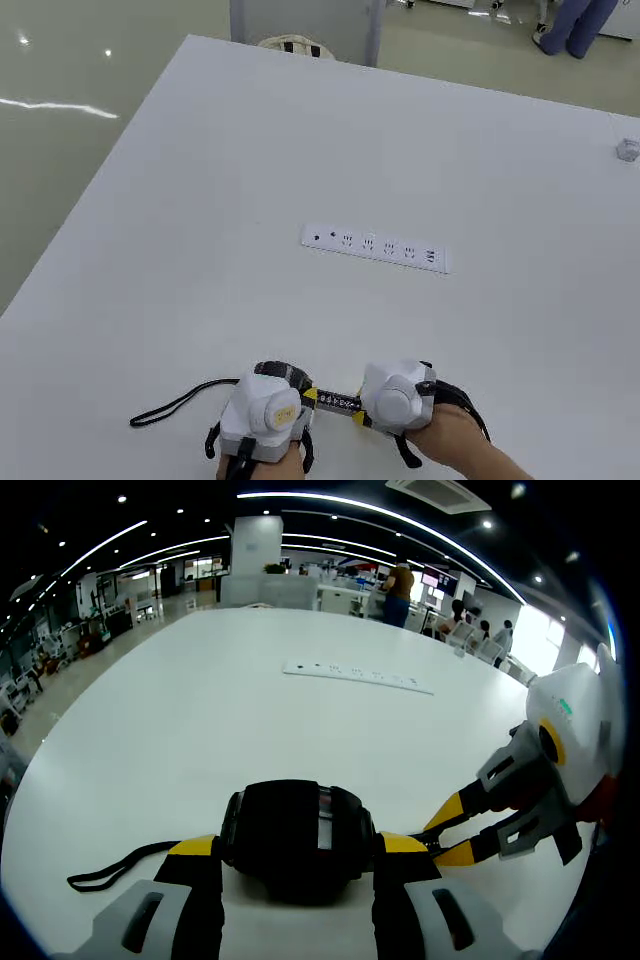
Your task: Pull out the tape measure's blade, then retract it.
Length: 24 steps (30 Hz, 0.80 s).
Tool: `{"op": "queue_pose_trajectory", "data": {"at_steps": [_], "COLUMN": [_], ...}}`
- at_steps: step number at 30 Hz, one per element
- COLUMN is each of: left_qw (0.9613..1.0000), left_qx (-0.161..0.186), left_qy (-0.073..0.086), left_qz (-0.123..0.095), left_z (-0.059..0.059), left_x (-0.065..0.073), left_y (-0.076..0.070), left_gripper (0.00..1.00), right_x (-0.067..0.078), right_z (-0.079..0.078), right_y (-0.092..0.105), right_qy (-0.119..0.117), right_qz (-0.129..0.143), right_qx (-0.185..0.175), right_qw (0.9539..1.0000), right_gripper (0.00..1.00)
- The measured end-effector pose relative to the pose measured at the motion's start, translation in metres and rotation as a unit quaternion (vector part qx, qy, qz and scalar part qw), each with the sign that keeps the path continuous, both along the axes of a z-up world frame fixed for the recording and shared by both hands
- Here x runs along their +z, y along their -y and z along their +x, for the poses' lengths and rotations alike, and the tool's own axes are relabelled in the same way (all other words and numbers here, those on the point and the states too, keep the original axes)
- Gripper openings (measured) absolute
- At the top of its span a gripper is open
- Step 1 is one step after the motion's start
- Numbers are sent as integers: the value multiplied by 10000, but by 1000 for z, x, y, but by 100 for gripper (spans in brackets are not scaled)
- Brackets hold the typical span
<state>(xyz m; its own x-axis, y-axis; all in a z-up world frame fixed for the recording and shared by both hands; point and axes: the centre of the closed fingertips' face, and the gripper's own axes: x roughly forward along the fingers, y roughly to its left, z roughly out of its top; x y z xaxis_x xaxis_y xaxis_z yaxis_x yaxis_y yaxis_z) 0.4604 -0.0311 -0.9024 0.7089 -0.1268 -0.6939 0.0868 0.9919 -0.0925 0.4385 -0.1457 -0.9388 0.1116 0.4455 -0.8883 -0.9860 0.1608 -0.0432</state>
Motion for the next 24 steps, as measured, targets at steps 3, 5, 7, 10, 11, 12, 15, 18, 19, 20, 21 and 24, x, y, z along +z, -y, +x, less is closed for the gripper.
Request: {"op": "queue_pose_trajectory", "data": {"at_steps": [3,5,7,10,11,12,15,18,19,20,21,24], "left_qw": [10000,10000,10000,10000,10000,10000,10000,10000,10000,10000,10000,10000], "left_qx": [-1,-5,-3,-2,-3,-3,-6,-3,-4,-3,-5,-9], "left_qy": [-4,-7,-12,-21,-22,-20,-20,-22,-21,-21,-20,-19], "left_qz": [-1,-1,-3,-5,-2,-3,-4,-4,-4,-6,-9,-11], "left_z": [0,0,0,0,0,0,-1,-1,-1,-1,-1,-1], "left_x": [0,0,0,0,0,0,0,0,1,1,1,1], "left_y": [0,0,0,0,0,0,0,0,0,0,0,0], "left_gripper": [56,56,56,56,56,56,56,56,56,56,56,56], "right_x": [0,0,1,0,0,1,0,-1,-1,0,0,1], "right_z": [0,1,1,1,1,1,1,2,2,2,2,2], "right_y": [-2,-3,-5,-6,-7,-8,-10,-12,-13,-13,-14,-16], "right_qy": [-2,-3,-7,-18,-21,-25,-22,-21,-19,-20,-19,-24], "right_qz": [-2,-1,-2,-1,0,-1,3,12,13,13,14,15], "right_qx": [9,9,10,12,15,15,23,27,35,38,42,52], "right_qw": [10000,10000,10000,10000,10000,10000,10000,10000,10000,10000,10000,10000], "right_gripper": [15,15,15,15,15,15,15,15,15,15,15,15]}}
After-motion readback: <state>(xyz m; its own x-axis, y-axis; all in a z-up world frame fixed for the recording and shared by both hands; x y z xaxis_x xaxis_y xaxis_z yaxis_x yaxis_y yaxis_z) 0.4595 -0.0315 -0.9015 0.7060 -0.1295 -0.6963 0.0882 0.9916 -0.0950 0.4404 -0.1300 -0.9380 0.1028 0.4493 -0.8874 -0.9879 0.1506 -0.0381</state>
